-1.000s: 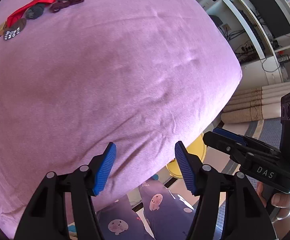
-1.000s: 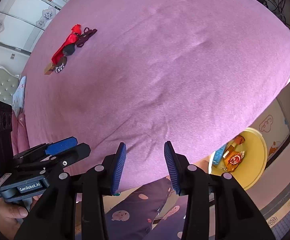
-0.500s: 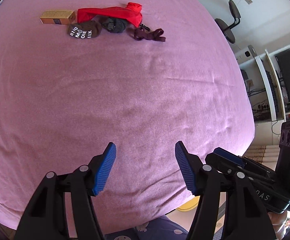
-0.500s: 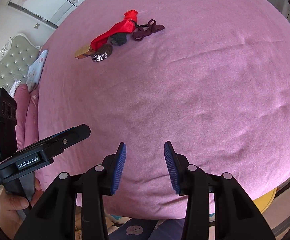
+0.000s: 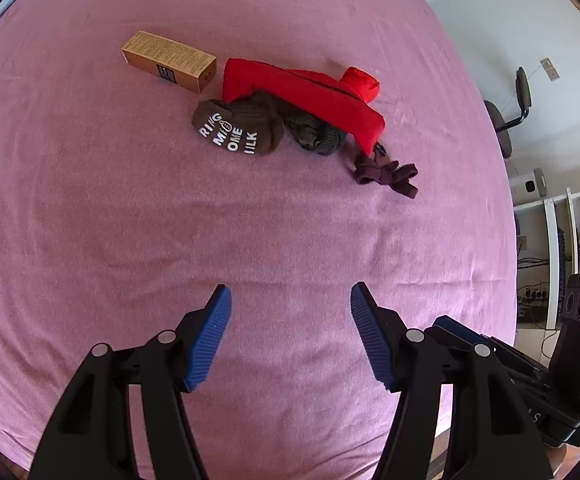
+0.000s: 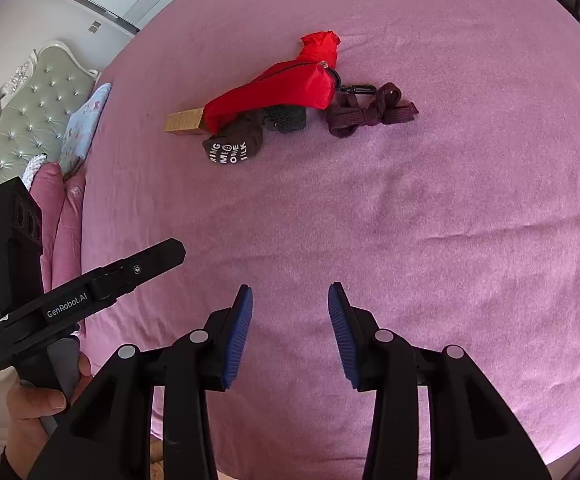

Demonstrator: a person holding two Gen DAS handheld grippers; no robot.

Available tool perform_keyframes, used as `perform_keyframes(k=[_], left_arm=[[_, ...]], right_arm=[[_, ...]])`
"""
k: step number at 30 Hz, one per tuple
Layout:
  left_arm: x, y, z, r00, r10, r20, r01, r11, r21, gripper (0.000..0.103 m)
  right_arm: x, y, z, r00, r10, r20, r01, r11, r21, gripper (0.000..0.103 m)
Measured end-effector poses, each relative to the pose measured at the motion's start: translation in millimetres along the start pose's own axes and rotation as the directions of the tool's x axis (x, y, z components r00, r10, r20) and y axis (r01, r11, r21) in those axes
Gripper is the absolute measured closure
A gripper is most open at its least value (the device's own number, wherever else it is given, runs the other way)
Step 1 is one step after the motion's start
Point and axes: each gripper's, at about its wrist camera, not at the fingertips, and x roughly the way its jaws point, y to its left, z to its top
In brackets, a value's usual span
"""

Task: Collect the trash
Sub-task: 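Move both open tools back over the remaining items on the bed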

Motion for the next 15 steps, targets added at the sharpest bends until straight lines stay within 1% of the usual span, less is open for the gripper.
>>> perform_keyframes(k=[7,10,15], left_arm=[[35.3,21.2,55.1,1.0,0.029,-0.007,-0.029,0.998,-0.056,0.041],[51.6,28.9,73.9,0.998,0.067,-0.014,-0.068,0.996,-0.053,0.041],[80.0,44.7,101.0,0.996,0.08,-0.032,-0.082,0.994,-0.07,0.041]], right_arm=[[43.3,0.7,51.1,0.999,0.014,-0.032,-0.013,1.0,0.01,0.064],[63.6,2.0,67.7,0.999,0.014,-0.049,-0.014,1.0,0.011,0.064],[94.3,2.0,90.9,0.997,0.018,-0.073,-0.017,1.0,0.011,0.064]])
